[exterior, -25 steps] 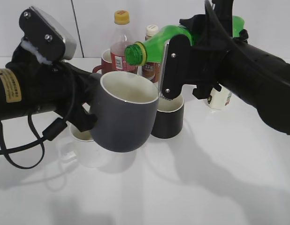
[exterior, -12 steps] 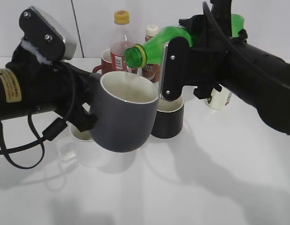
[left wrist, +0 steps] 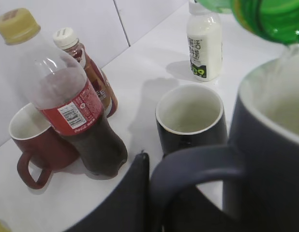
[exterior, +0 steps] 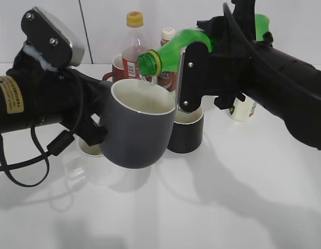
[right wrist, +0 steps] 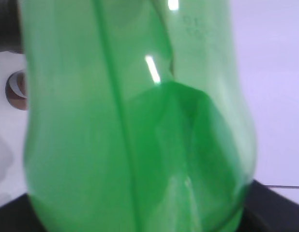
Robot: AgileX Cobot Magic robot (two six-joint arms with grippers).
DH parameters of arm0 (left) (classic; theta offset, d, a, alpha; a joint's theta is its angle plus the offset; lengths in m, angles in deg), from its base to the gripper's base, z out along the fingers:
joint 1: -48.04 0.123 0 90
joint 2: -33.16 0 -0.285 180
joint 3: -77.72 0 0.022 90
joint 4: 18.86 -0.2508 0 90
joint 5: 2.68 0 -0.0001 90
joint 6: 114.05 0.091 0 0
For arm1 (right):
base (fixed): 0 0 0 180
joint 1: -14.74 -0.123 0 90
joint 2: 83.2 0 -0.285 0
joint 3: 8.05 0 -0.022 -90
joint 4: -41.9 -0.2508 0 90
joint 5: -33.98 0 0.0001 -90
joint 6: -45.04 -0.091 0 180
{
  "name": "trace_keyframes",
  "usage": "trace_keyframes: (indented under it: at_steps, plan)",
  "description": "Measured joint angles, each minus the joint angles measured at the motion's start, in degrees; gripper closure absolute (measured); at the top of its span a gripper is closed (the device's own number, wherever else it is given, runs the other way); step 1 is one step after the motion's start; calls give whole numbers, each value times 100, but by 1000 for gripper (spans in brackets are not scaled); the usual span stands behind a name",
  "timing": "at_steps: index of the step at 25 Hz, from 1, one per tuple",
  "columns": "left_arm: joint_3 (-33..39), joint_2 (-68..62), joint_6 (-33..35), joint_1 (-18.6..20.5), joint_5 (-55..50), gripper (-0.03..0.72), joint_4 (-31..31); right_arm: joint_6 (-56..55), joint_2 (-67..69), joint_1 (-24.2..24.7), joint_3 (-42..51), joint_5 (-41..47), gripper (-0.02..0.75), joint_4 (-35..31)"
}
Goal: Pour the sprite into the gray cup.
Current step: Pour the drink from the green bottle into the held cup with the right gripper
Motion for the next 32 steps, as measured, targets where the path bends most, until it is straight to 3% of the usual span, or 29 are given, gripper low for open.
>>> trace_keyframes:
  at_steps: [13, 20, 24, 27, 30, 32]
  plan:
    - [0, 0, 0, 0, 15, 643, 0, -33, 0, 0, 0, 0, 323, 6]
    - [0, -31, 6, 273, 498, 643, 144, -1281, -76, 0, 0, 340, 323, -134]
    - [0, -31, 1, 699, 769, 643, 342, -3172, -438, 85, 0, 1175, 323, -341]
    - [60, -31, 1, 1255, 1007, 643, 547, -5321, -704, 595, 0, 1571, 323, -297]
    - [444, -38, 1, 2078, 1713, 643, 830, -7225, -800, 1455, 95, 1654, 323, 471]
    - [708, -134, 1, 2738, 2124, 643, 946, -8670, -802, 1989, 289, 1580, 323, 1442]
